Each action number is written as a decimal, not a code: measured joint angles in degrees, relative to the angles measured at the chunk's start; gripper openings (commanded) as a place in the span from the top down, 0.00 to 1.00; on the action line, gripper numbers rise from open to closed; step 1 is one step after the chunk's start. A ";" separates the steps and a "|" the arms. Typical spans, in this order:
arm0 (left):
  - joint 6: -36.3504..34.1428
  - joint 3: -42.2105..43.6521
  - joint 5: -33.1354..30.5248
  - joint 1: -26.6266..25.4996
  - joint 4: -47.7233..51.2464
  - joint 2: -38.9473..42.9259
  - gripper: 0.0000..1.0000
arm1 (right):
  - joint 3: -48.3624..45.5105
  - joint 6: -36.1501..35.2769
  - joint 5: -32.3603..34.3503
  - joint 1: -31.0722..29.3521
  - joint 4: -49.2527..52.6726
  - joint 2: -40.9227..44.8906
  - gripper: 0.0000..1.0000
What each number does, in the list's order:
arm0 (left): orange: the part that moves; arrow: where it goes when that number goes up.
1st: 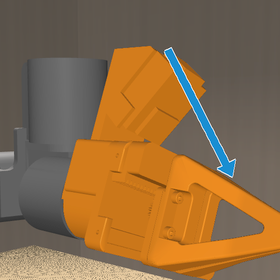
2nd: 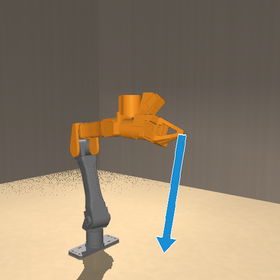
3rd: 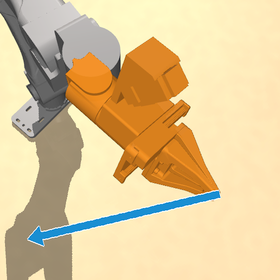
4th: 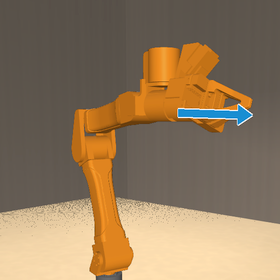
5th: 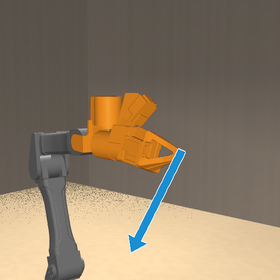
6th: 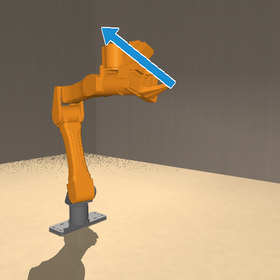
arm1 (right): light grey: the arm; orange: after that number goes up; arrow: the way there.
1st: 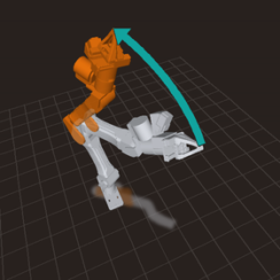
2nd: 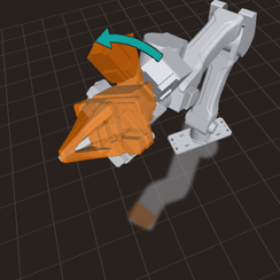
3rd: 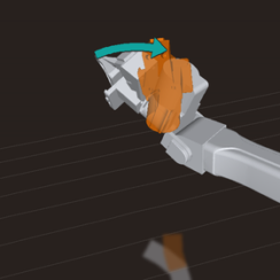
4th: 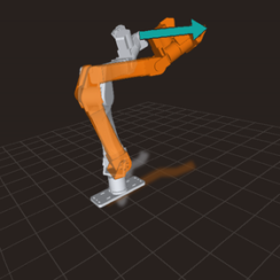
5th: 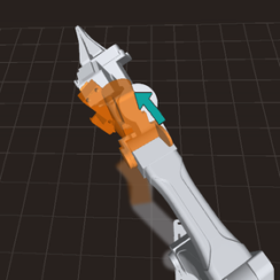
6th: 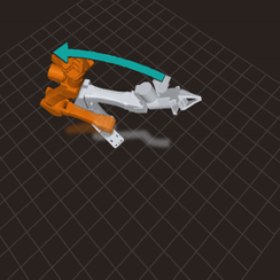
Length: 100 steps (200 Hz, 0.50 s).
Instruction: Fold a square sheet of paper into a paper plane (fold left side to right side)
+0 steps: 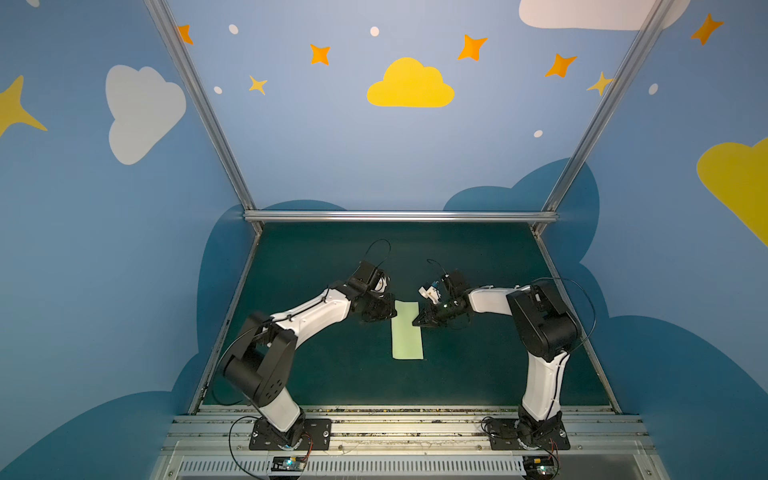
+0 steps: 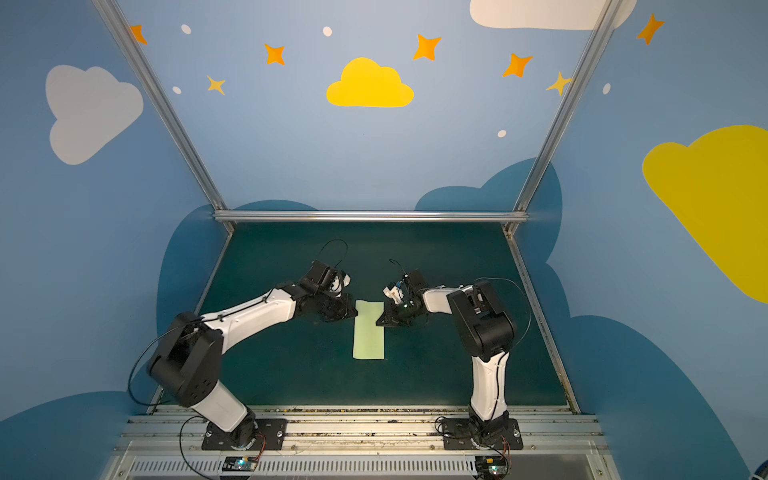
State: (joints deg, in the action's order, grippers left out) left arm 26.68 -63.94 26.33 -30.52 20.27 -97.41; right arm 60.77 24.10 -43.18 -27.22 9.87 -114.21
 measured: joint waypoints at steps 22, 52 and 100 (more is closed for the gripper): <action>-2.91 -4.00 1.49 1.07 1.70 -5.70 0.96 | 0.35 -0.63 0.04 -0.02 0.70 -0.15 1.00; -5.07 -5.97 2.95 1.33 2.75 -10.38 0.96 | 0.35 -0.66 0.04 -0.02 0.70 -0.17 1.00; -6.49 -7.85 3.15 1.55 2.86 -13.84 0.96 | 0.35 -0.66 0.04 0.00 0.70 -0.17 1.00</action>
State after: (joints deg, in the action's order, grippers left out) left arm 20.18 -71.79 29.47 -28.97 23.14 -111.24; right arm 61.12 23.44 -43.13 -27.22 10.57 -114.39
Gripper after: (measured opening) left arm 0.047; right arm 0.047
